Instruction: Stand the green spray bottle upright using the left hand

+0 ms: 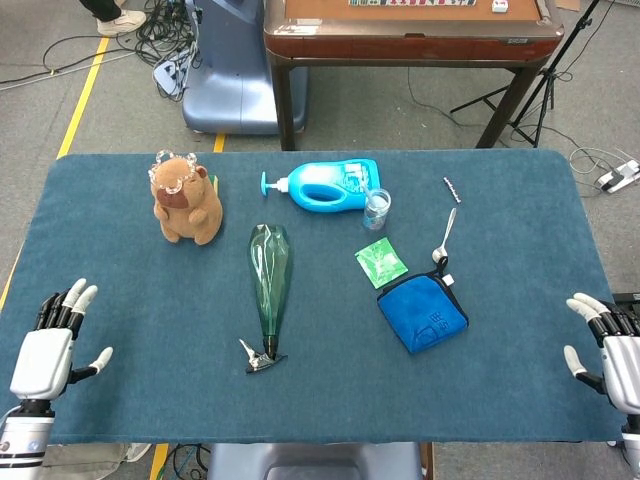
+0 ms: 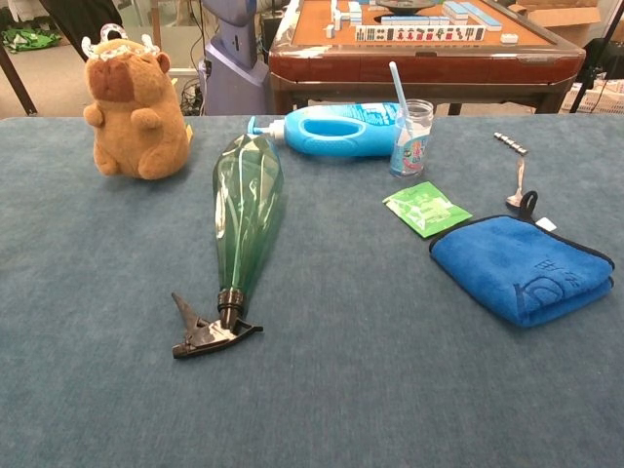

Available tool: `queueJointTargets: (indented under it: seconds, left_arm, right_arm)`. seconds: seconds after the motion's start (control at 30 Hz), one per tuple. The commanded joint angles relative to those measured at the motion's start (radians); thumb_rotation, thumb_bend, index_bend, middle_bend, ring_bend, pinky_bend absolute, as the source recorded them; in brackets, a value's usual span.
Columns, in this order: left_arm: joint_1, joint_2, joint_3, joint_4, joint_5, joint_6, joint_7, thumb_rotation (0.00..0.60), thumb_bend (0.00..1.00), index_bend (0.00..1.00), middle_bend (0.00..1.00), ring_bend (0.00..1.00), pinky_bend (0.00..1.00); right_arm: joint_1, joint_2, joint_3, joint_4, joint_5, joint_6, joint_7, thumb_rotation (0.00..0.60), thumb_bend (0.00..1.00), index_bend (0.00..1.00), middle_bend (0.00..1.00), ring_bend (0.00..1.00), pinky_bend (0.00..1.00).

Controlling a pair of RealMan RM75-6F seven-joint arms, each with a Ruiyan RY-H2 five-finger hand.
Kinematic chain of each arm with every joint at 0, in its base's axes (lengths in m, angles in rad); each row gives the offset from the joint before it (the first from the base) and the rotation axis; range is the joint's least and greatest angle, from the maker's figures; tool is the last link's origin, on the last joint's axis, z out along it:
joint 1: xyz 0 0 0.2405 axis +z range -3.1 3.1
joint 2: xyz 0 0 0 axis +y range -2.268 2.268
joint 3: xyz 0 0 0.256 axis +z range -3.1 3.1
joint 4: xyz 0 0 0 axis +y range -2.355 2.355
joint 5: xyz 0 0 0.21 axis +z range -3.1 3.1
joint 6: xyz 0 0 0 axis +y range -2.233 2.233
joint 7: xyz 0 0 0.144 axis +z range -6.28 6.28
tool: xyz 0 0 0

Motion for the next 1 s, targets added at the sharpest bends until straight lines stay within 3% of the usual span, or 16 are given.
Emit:
queueJointTargets:
  seconds: [0.03, 0.47, 0.8, 1.0]
  left_arm:
    - [-0.007, 0.008, 0.006, -0.001, 0.009, -0.015, -0.003, 0.600, 0.27, 0.04, 0.00, 0.00, 0.00]
    - [-0.075, 0.033, 0.032, 0.048, 0.152, -0.071, -0.131, 0.600, 0.27, 0.07, 0.00, 0.00, 0.00]
    - [-0.205, 0.043, 0.044, 0.055, 0.293, -0.167, -0.250, 0.600, 0.27, 0.08, 0.00, 0.00, 0.00]
    - [-0.304, 0.027, 0.026, 0.058, 0.301, -0.267, -0.303, 0.600, 0.27, 0.06, 0.00, 0.00, 0.00]
  right_arm:
    - [0.002, 0.003, 0.004, -0.001, 0.004, -0.002, -0.002, 0.600, 0.35, 0.22, 0.20, 0.14, 0.19]
    - [0.010, 0.023, 0.014, -0.019, 0.006, -0.002, -0.015, 0.600, 0.35, 0.22, 0.20, 0.14, 0.19]
    - [0.018, 0.034, 0.014, -0.034, 0.005, -0.014, -0.030, 0.600, 0.35, 0.22, 0.20, 0.14, 0.19]
    - [0.026, 0.040, 0.011, -0.041, 0.002, -0.028, -0.038, 0.600, 0.35, 0.22, 0.20, 0.14, 0.19]
